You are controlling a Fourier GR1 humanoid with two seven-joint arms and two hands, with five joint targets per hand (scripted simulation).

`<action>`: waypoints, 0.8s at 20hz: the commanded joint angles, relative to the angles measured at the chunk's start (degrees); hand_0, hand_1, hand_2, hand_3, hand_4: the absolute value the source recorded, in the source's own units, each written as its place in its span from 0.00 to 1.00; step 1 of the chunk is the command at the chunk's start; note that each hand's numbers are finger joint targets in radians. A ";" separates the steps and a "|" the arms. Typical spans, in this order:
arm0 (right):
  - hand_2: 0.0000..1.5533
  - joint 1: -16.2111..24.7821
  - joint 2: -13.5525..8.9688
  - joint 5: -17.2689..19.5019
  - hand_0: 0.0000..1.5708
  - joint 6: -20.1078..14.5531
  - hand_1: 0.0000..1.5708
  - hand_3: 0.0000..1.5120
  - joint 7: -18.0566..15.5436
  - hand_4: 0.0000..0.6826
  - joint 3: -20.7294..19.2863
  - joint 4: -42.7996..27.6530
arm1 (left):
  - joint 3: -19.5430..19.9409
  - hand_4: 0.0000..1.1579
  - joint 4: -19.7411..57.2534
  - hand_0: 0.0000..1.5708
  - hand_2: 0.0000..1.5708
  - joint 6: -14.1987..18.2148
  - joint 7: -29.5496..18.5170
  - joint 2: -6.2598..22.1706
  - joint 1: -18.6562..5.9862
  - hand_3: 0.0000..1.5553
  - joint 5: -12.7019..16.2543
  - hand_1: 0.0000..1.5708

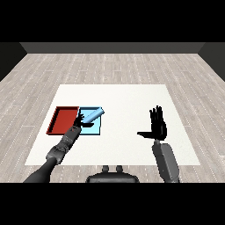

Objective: Pick the blue can and put it in the blue box

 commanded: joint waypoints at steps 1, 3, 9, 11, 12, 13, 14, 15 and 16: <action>0.00 -0.34 -0.21 0.43 0.00 -0.79 0.00 0.00 0.88 0.00 -0.47 -1.19 | 3.00 0.00 -1.35 0.00 0.00 9.36 -4.17 0.00 3.59 0.00 2.29 0.00; 0.00 -0.10 1.06 0.22 0.00 1.01 0.00 0.00 -2.54 0.00 -0.18 1.40 | 6.85 0.00 -6.34 0.00 0.00 13.66 -10.74 1.21 3.88 0.00 5.84 0.00; 0.00 -0.34 0.45 -1.24 0.00 0.46 0.00 0.00 1.54 0.00 -0.24 -1.46 | 9.24 0.00 -21.75 0.00 0.00 4.48 -29.83 -0.71 6.94 0.00 9.03 0.00; 0.00 -0.63 -0.81 -1.63 0.00 1.58 0.00 0.00 1.80 0.00 -1.27 0.43 | 8.42 0.00 -26.43 0.00 0.00 2.92 -34.19 -3.17 9.28 0.00 9.29 0.00; 0.00 1.99 -1.45 -0.14 0.00 1.02 0.00 0.00 1.88 0.00 -0.48 -1.87 | 8.03 0.00 -28.78 0.00 0.00 -0.44 -35.37 -1.08 10.34 0.00 9.43 0.00; 0.00 2.64 -2.46 0.12 0.00 2.84 0.00 0.00 0.56 0.00 -0.73 -0.57 | 8.17 0.00 -32.01 0.00 0.00 -1.75 -37.97 -1.02 12.86 0.00 10.21 0.00; 0.00 1.06 -1.49 0.68 0.00 0.24 0.00 0.00 2.28 0.00 -0.18 -2.52 | 6.74 0.00 -34.60 0.00 0.00 -2.16 -37.40 -4.00 13.29 0.00 10.14 0.00; 0.00 0.29 -2.15 1.85 0.00 0.26 0.00 0.00 2.92 0.00 0.49 -1.36 | 6.21 0.00 -37.50 0.00 0.00 -2.63 -39.41 -5.72 16.05 0.00 10.65 0.00; 0.00 1.22 -1.83 2.06 0.00 0.88 0.00 0.00 1.26 0.00 0.37 -0.70 | 5.51 0.00 -41.05 0.00 0.00 -5.35 -38.59 -2.71 18.45 0.00 10.77 0.00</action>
